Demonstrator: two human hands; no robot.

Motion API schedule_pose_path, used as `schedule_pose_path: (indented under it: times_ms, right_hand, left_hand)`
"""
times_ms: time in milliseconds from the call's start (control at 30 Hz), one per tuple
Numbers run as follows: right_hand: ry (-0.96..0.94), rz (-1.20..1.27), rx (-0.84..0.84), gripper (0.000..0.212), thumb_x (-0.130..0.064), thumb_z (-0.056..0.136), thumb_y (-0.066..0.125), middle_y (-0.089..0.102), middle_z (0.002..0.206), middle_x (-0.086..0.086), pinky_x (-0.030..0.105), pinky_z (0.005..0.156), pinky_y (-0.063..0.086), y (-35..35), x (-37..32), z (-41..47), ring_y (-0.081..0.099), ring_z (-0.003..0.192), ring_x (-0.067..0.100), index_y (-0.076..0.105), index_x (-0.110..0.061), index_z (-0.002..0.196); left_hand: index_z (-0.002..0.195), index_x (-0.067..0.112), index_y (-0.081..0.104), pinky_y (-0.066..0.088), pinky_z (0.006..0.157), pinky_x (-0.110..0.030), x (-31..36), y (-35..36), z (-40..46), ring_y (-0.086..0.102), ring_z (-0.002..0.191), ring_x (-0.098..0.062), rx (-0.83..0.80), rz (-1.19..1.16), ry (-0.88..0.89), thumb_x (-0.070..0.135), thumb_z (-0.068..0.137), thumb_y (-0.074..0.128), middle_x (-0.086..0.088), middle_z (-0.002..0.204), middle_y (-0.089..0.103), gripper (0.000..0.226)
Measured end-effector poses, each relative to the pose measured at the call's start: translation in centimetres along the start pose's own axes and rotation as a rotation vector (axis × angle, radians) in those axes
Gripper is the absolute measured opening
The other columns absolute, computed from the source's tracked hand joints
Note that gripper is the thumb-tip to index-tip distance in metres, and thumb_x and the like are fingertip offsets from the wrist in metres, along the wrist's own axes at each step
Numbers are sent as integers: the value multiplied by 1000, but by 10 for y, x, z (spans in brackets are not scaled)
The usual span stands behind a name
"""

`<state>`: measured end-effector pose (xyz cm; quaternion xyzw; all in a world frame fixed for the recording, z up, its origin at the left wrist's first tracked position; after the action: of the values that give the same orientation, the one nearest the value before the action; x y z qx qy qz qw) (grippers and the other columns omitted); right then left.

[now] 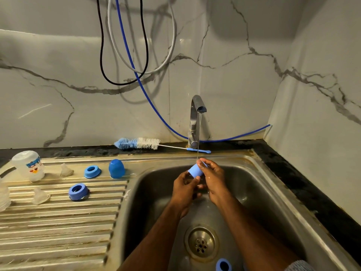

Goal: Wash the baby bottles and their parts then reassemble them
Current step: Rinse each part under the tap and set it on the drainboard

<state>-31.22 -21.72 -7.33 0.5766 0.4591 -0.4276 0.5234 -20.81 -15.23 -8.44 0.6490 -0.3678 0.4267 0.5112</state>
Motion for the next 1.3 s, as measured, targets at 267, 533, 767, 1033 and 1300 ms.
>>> schedule_pose_path:
  times_ms: [267,533,767,1033,1300]
  right_hand:
    - [-172,-867,-326,34,-10,97,60,66,127,0,20,92,49,1,3,5,61,112,14,64,-21,129]
    - [-242,-927,-355,39,-16,87,74,67,115,-4,36,97,54,4,12,-6,63,106,13,62,-29,121]
    - [-71,-1037,-506,47,-15,74,86,69,111,-3,24,81,51,14,36,-14,64,102,14,68,-20,117]
    - [-21,-1084,-350,38,-20,73,88,72,100,5,34,83,55,4,39,-3,66,93,17,74,-13,108]
    - [-124,-1163,-231,44,-28,73,88,71,108,0,36,89,56,5,27,-4,67,101,19,71,-18,113]
  left_hand:
    - [117,17,63,58,89,-38,10,-16,5,67,100,-20,194,547,255,14,86,78,-3,109,68,34]
    - [118,20,66,59,89,-34,7,-22,10,69,98,-17,124,581,189,33,91,74,-1,106,69,31]
    - [93,4,75,53,94,-40,-2,-69,23,68,102,-31,360,712,74,-2,88,62,-17,101,74,16]
    - [95,4,77,53,90,-33,-15,-64,30,69,99,-26,282,835,84,0,88,62,-13,100,76,17]
    - [90,7,76,51,78,-28,-19,-63,30,68,92,-23,250,889,82,6,90,62,-10,95,75,14]
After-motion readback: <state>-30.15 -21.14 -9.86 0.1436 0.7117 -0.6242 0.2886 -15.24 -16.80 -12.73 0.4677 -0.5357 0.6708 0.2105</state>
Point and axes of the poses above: each hand's wrist, its own z-axis towards the middle knuckle, its own y-axis out of the palm, x = y × z, the point moved 7 cm from there along z, towards the middle knuckle
